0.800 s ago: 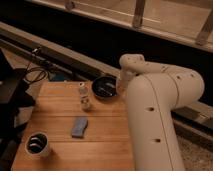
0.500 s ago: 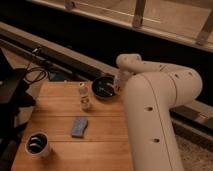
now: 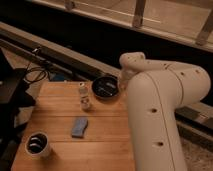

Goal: Push the ceramic bowl across the table

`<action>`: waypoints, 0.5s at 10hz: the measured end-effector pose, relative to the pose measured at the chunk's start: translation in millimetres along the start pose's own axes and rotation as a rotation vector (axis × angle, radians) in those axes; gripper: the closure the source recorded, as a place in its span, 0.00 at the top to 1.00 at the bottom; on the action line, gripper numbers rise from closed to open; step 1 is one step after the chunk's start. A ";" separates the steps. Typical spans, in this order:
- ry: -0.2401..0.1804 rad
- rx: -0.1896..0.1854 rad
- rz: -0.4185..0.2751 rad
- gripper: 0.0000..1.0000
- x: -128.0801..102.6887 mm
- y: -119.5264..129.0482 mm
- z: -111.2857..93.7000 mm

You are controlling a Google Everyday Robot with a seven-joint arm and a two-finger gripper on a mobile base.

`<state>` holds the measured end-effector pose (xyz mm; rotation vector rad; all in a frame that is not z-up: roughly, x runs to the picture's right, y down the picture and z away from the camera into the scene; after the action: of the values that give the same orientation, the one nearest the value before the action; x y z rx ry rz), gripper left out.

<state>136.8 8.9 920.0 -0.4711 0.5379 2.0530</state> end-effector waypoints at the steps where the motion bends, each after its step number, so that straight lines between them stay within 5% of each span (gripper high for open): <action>1: -0.005 0.000 0.024 0.11 -4.8 -7.9 0.0; 5: 0.002 -0.022 0.079 0.11 -12.9 -14.5 6.4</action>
<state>154.9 10.3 929.3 -0.4710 0.5432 2.1361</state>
